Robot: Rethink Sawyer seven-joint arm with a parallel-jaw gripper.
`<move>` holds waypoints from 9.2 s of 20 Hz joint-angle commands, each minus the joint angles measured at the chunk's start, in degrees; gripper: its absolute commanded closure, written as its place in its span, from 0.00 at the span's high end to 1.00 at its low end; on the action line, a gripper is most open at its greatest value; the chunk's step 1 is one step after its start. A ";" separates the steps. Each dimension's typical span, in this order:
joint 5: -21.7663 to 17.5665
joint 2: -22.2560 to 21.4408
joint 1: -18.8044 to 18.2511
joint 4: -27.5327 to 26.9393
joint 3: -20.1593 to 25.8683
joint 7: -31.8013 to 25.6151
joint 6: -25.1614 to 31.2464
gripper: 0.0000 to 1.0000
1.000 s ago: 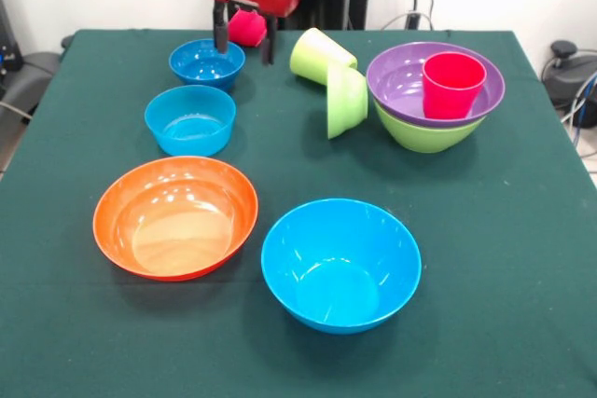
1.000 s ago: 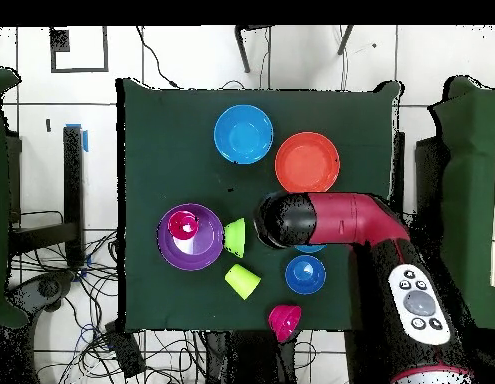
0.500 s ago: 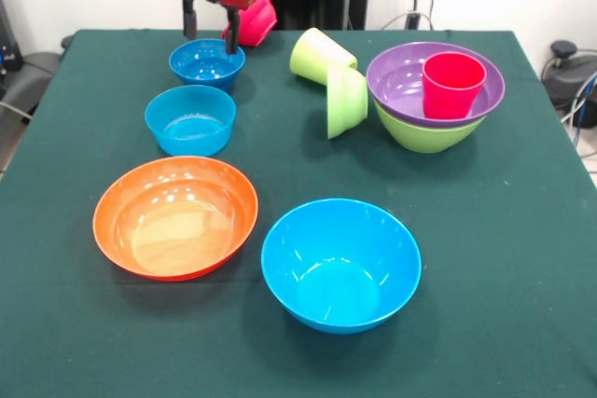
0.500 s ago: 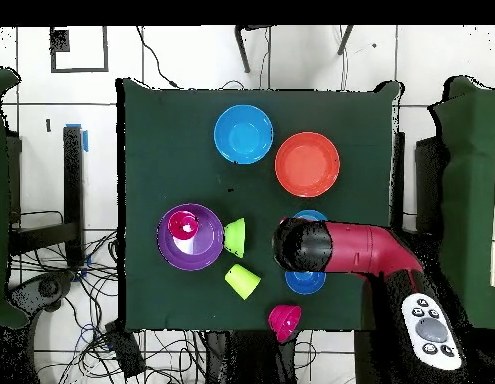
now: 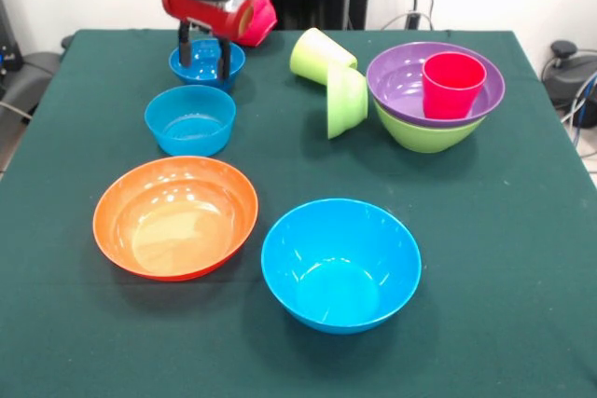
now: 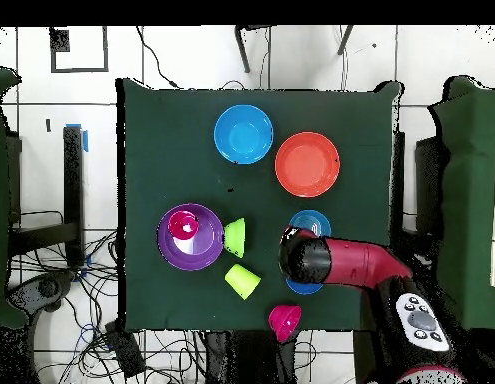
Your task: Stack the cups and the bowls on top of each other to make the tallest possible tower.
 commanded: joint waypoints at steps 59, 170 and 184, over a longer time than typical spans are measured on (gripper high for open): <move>4.37 6.61 8.23 2.07 -11.66 0.65 -9.88 1.00; 5.39 14.79 4.02 -4.39 -2.74 -0.99 -3.34 0.00; 12.03 1.20 7.07 -0.24 -1.81 0.21 19.93 0.00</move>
